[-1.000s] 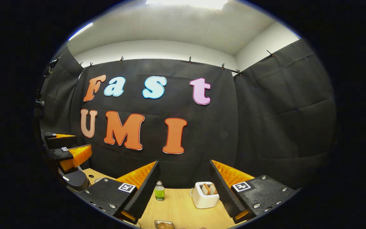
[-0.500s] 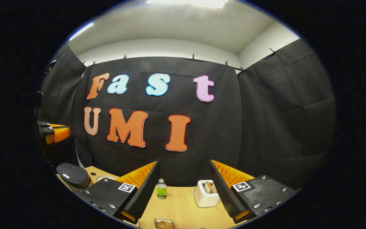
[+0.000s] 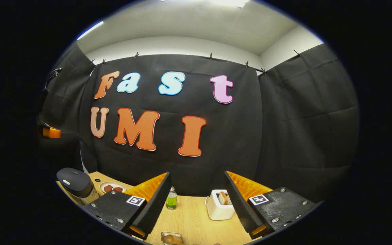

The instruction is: Close the left gripper, press the button to open the rice cooker; take a wooden spoon from the chopstick holder with the right hand, scoop a spoonful of rice and pour it into the rice cooker, then put the wooden spoon back into the chopstick holder.

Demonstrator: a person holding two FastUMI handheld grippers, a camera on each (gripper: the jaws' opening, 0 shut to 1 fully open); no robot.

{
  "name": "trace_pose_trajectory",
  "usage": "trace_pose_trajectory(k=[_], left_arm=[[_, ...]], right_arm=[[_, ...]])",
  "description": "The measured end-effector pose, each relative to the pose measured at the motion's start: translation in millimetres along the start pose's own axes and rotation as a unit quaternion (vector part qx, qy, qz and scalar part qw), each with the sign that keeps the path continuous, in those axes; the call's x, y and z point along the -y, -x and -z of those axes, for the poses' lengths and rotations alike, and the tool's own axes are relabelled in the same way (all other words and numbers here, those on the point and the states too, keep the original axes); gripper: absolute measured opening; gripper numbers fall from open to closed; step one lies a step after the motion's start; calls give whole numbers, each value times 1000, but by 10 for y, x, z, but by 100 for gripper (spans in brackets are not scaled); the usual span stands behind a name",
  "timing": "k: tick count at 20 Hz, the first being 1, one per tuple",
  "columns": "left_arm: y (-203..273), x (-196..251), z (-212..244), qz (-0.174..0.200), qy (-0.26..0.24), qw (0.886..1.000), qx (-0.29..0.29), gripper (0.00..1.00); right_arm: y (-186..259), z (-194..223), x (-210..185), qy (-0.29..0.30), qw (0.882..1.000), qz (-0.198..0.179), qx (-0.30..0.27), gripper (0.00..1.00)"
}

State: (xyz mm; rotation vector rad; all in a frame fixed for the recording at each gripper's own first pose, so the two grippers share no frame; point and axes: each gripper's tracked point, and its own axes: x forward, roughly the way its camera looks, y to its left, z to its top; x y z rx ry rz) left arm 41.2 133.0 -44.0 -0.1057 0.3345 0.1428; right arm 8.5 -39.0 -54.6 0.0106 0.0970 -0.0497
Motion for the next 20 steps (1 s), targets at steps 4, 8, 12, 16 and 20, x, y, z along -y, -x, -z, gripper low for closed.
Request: trace_pose_trajectory(k=[4, 8, 12, 16, 20], left_arm=[[-164, -159, 323, -1, 34, 996, -87, 5], [-289, -210, 831, -5, 67, 976, -206, 5], [-361, -346, 1340, -18, 98, 945, -310, 5], [-329, -435, 1783, -22, 141, 913, -383, 5], [-293, -439, 2154, -17, 188, 881, -434, 5]], right_arm=[[7, 140, 64, 2, 1000, 8, -15, 95], [38, 329, 108, 3, 999, 13, -39, 97], [72, 533, 86, 0, 998, 10, -67, 95], [111, 708, 77, -2, 996, 9, -88, 95], [154, 885, 54, -4, 994, 8, -111, 95]])
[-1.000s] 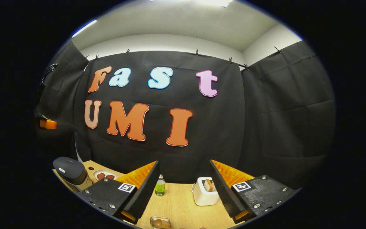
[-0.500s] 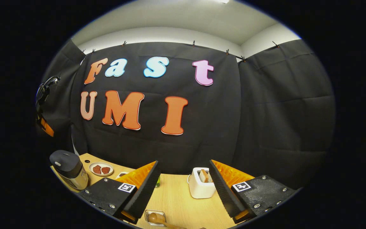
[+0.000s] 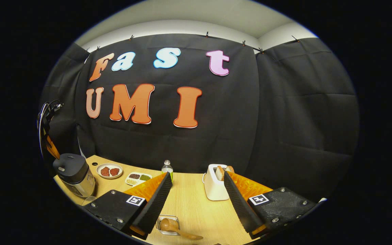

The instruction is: Close the left gripper, press the button to open the rice cooker; take a wooden spoon from the chopstick holder with the right hand, scoop a spoonful of rice and pour it into the rice cooker, then put the wooden spoon back into the chopstick holder.

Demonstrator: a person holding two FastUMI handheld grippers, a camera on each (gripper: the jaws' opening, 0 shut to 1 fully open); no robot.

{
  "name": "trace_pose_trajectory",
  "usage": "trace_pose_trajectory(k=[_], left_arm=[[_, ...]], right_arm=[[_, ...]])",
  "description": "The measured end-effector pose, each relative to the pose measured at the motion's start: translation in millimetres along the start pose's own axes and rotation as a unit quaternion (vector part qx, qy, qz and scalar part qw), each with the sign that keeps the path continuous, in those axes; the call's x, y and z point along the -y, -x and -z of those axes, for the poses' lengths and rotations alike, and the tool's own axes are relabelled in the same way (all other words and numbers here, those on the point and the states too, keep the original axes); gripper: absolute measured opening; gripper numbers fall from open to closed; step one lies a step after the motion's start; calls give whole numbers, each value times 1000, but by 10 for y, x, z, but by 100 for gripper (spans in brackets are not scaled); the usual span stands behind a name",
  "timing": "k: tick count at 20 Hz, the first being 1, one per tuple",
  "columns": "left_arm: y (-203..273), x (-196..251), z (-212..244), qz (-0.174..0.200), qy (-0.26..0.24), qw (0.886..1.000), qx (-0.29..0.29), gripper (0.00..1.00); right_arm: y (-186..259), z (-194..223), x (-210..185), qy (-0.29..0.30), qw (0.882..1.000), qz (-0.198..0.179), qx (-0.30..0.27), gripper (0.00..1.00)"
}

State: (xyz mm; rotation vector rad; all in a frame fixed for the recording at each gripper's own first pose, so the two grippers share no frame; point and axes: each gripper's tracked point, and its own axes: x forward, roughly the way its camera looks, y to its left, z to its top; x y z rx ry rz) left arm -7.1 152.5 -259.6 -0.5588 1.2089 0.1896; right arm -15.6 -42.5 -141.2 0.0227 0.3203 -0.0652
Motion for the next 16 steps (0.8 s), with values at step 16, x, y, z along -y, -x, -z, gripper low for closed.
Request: trace_pose_trajectory(k=[16], left_arm=[[-336, -193, 213, -15, 31, 999, -21, 10]], right_arm=[[-17, 352, -4, 1, 999, -2, -50, 95]])
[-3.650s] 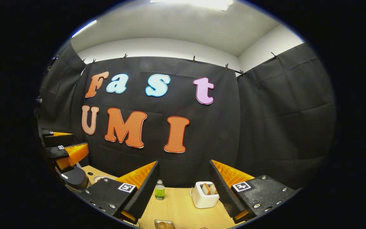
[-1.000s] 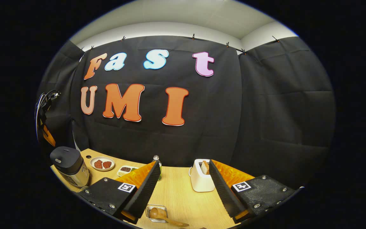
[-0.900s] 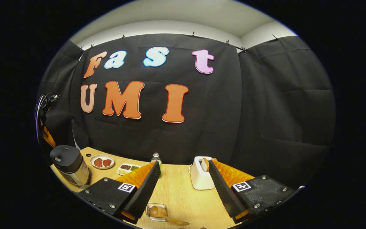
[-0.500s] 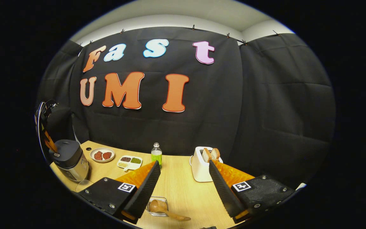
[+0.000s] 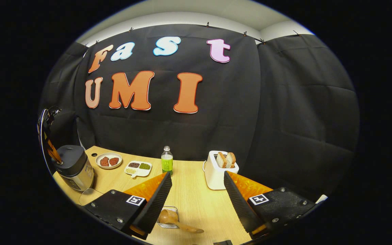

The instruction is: Close the left gripper, press the button to open the rice cooker; take a wooden spoon from the chopstick holder with the right hand, scoop a spoonful of rice and pour it into the rice cooker, then put the wooden spoon back into the chopstick holder.

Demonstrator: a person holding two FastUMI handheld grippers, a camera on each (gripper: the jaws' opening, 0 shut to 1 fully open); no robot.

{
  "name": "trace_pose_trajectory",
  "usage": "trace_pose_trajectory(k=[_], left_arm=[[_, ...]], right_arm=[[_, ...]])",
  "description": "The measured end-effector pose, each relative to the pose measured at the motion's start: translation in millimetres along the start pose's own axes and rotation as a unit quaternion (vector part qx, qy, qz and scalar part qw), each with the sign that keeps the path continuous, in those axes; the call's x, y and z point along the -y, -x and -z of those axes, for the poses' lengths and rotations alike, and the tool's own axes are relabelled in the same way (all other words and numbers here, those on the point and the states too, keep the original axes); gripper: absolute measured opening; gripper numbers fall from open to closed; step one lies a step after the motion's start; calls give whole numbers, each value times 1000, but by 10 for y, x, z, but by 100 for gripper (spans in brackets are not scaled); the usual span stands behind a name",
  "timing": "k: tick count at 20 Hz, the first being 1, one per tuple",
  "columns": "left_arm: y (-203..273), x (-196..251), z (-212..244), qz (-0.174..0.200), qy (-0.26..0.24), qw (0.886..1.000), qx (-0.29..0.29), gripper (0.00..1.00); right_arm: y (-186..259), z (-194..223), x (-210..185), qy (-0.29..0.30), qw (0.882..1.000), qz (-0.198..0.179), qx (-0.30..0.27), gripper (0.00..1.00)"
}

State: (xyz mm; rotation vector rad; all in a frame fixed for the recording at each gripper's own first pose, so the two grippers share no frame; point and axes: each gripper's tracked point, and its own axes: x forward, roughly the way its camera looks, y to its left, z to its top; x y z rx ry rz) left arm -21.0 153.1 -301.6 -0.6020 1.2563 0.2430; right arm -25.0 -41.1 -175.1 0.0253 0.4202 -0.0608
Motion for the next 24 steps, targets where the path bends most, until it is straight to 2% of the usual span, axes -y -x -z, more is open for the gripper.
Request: trace_pose_trajectory(k=[1, 6, 10, 11, 15, 16, 18, 20, 22, 23, 24], left_arm=[[8, 19, 22, 4, -3, 1000, -2, 5], [43, 41, -22, 18, 7, 999, 44, 5], [392, 107, -177, 11, -36, 991, 126, 5], [513, 161, -302, 10, -57, 985, 160, 2], [1012, 362, -730, -13, -101, 956, 276, 8], [1134, 391, -820, -24, -107, 948, 298, 5], [1297, 305, -943, -70, -122, 933, 333, 5], [1529, 331, -1042, -95, -141, 910, 378, 5], [1674, 502, -1004, -86, -157, 898, 402, 5], [1750, 585, -977, -78, -167, 892, 414, 8], [1812, 653, -949, -73, -177, 885, 425, 18]], right_arm=[[-2, 24, 4, -3, 1000, -1, -3, 95], [-8, 121, -1, -6, 1000, -8, -18, 95], [35, 232, 74, -2, 999, -11, -34, 95], [53, 280, 94, -6, 999, -10, -40, 95], [105, 472, 93, -24, 997, -13, -69, 96], [114, 512, 89, -26, 997, -14, -74, 96], [111, 634, 109, -19, 996, -7, -87, 95], [129, 756, 101, -18, 995, -5, -101, 95], [154, 881, 55, -30, 993, -9, -118, 96], [152, 943, 36, -36, 991, -11, -126, 95], [150, 999, 29, -43, 990, -11, -133, 96]])
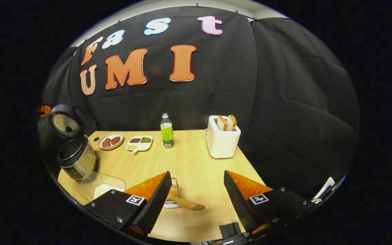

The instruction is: Close the left gripper, press the button to open the rice cooker; take a wooden spoon from the chopstick holder with the right hand, scoop a spoonful of rice and pour it into the rice cooker, then put the wooden spoon back into the chopstick holder.

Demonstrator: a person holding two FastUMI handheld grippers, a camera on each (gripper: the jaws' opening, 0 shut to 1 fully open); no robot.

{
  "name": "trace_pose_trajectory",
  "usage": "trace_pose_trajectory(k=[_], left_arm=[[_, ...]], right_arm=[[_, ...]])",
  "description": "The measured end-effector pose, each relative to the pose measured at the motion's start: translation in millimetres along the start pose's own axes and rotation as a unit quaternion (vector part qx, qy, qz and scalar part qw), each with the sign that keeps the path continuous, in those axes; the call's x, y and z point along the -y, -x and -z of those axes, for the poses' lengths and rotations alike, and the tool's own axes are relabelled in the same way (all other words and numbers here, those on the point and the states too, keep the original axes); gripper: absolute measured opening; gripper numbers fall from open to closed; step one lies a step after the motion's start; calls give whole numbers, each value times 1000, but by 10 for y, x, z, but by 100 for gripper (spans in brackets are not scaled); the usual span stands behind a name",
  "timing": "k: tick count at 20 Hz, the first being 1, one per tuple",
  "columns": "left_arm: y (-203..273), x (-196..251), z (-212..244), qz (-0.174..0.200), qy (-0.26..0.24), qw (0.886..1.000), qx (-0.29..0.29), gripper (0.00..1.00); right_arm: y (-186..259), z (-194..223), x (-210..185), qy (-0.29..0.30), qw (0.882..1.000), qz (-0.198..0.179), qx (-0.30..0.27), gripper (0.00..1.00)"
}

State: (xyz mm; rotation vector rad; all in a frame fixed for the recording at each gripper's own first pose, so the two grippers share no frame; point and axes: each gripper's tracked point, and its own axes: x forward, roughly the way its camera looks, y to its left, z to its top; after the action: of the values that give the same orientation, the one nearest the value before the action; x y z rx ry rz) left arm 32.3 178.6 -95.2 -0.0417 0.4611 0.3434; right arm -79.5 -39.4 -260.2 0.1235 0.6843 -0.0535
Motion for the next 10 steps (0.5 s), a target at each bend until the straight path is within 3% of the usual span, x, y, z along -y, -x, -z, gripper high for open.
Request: trace_pose_trajectory(k=[1, 2, 3, 4, 8, 9, 10], left_arm=[[34, 19, -51, -1, -9, 1000, 13, 23], [69, 5, -68, 5, -12, 1000, 22, 36], [109, 53, -97, 7, -17, 999, 29, 39], [137, 105, -94, 15, -18, 999, 32, 51], [212, 199, -109, 27, -22, 998, 44, 70], [220, 203, -118, 26, -25, 998, 44, 80], [236, 199, -99, 25, -29, 998, 43, 81]], right_arm=[[-1, 52, -1, -7, 1000, -1, -5, 96], [-24, 91, -15, -14, 1000, -3, -10, 96], [-45, 138, -44, -19, 1000, -4, -15, 96], [-83, 180, -45, -23, 1000, -4, -19, 96], [-212, 381, -68, -43, 998, -6, -33, 96], [-239, 452, -69, -52, 998, -7, -39, 96], [-270, 505, -83, -62, 997, -8, -43, 96]])
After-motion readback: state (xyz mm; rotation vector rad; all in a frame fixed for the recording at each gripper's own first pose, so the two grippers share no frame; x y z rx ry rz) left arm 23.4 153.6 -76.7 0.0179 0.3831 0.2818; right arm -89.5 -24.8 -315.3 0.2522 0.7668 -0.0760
